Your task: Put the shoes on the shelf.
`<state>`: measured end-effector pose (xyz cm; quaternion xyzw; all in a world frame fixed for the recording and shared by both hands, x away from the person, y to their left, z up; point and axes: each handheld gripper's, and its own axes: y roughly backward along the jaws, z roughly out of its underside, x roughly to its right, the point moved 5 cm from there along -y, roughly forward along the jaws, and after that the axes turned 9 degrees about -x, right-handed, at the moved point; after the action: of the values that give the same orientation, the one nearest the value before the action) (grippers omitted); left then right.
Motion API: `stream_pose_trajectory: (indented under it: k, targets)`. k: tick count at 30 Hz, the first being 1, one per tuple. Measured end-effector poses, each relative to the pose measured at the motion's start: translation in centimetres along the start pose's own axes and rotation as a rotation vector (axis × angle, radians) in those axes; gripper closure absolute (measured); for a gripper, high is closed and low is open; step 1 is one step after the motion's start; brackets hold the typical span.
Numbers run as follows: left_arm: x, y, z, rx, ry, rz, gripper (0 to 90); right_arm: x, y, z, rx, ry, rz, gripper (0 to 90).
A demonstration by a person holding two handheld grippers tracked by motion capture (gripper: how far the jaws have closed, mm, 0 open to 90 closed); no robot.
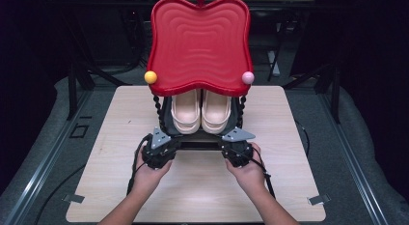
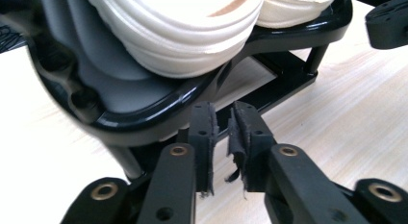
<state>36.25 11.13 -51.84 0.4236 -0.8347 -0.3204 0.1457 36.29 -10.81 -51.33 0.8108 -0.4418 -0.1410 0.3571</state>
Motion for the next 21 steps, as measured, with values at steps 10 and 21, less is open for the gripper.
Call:
stream_pose_trajectory:
  k: [10,21]
  targets:
    - [-0.4,2.4,2.4,0.070,0.022,0.022,55.2,0.0,2.1,2.7,0.024,-0.005,0.012,60.3]
    - [-1.7,3.5,6.5,0.038,0.021,0.048,47.6,0.8,2.7,5.5,0.026,-0.020,0.005,44.6]
